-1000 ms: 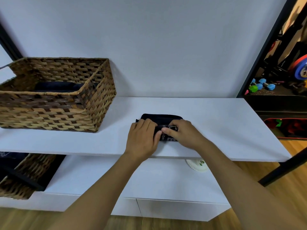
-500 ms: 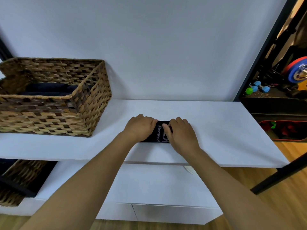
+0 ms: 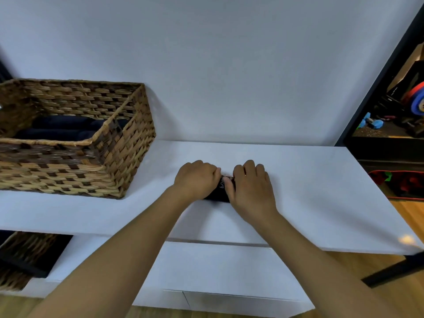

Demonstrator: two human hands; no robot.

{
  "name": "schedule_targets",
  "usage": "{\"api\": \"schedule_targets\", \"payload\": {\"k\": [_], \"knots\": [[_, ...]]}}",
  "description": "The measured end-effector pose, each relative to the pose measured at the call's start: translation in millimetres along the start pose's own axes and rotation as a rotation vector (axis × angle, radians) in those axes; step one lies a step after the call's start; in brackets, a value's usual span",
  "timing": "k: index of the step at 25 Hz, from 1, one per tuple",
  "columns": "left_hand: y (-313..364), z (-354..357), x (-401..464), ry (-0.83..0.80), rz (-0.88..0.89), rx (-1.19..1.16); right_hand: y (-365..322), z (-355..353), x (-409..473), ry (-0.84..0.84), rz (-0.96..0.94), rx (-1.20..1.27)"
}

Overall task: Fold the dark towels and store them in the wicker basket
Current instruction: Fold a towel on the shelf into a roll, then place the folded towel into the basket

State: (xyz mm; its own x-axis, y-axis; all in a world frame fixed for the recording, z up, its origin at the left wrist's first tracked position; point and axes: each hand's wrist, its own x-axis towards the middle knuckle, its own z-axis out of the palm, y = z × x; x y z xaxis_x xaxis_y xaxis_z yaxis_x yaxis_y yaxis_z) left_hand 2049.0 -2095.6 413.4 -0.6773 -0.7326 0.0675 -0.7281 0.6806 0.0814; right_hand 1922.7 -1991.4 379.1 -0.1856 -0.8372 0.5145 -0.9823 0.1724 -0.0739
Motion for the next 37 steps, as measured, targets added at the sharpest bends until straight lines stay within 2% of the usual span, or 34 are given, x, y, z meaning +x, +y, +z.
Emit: {"api": "schedule_targets", "payload": {"k": [3,6,8,10,12,14,17,20,22,24,25,26,29,32,37], "knots": [[-8,0,25,-0.199,0.034,-0.047,4,7,1,0.042,-0.045,-0.055],[-16,5,37,-0.239,-0.043,-0.243,6,-1,24,-0.113,0.125,0.077],[-18,7,41,-0.166,-0.082,-0.376,15,0,45,-0.301,0.282,0.213],[-16,9,37,-0.006,-0.073,-0.402,24,2,62,-0.419,0.414,0.327],[-13,13,29,0.167,-0.015,-0.322,28,6,69,-0.452,0.474,0.384],[-10,20,15,0.275,0.079,-0.234,28,7,70,-0.459,0.506,0.402],[-12,26,-2,0.285,0.193,-0.095,26,3,67,-0.418,0.531,0.441],[-6,10,-23,0.139,0.190,-0.038,19,-4,52,-0.305,0.547,0.544],[5,-2,-37,0.027,0.094,-0.070,13,-6,32,-0.092,0.452,0.409],[16,-11,-44,-0.056,-0.093,-0.132,5,-6,8,0.071,0.312,0.223],[19,-15,-45,-0.104,-0.197,-0.192,-1,-5,-2,0.078,0.261,0.279],[21,-19,-45,-0.146,-0.291,-0.294,-10,-11,-11,0.010,0.253,0.443],[22,-25,-48,-0.221,-0.497,-0.787,-31,-34,-23,-0.259,0.512,0.950],[30,-35,-59,-0.163,-0.571,-1.077,-40,-50,-20,-0.271,0.561,1.034],[28,-81,-68,-0.127,-0.568,-1.301,-61,-88,-3,-0.234,0.394,1.047]]}}
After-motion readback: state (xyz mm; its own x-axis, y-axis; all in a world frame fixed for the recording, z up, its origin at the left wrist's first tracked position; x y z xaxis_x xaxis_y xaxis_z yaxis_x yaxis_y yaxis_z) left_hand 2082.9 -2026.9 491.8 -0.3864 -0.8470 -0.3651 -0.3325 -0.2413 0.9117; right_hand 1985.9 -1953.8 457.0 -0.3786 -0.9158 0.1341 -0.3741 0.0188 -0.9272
